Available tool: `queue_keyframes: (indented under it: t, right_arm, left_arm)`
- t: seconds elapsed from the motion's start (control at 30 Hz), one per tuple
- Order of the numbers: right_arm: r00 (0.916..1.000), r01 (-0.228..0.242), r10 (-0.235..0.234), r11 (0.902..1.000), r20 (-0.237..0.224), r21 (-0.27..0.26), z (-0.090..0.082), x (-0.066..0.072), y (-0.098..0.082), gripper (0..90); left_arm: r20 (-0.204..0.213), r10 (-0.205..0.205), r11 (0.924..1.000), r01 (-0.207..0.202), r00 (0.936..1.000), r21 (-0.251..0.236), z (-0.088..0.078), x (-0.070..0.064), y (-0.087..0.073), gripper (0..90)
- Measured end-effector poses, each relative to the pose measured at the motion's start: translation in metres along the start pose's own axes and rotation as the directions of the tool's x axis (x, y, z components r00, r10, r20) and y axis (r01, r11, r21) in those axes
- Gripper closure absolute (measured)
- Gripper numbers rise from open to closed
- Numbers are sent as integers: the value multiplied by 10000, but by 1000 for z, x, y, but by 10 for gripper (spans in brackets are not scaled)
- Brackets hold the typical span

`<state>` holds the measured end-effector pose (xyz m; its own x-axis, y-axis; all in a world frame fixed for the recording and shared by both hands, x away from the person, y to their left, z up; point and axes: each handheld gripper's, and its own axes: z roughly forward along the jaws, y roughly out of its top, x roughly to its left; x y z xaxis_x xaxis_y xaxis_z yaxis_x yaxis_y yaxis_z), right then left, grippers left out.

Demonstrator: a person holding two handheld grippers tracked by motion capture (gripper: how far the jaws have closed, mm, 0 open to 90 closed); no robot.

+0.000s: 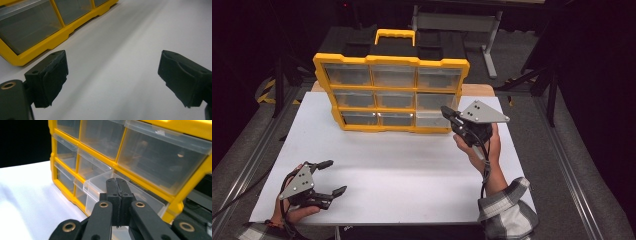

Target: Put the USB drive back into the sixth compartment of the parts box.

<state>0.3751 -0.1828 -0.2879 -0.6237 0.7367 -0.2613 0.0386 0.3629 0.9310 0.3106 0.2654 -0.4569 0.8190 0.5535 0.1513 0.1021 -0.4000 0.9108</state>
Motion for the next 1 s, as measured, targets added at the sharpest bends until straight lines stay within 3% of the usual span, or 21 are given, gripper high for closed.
queue_keyframes:
  t: [0.33,0.43,1.0]
  right_arm:
    - [9986,-229,231,9997,485,-56,-3,7,-16,900]
    - [9969,-90,88,10000,777,20,-4,9,-20,900]
    - [9981,-85,56,9988,608,477,5,18,-46,900]
  left_arm:
    - [24,-6,10000,6,10000,-55,-1,0,0,102]
    - [35,11,10000,-11,10000,-53,-1,0,0,103]
    - [-27,81,9998,-82,10000,-155,-3,-1,1,103]
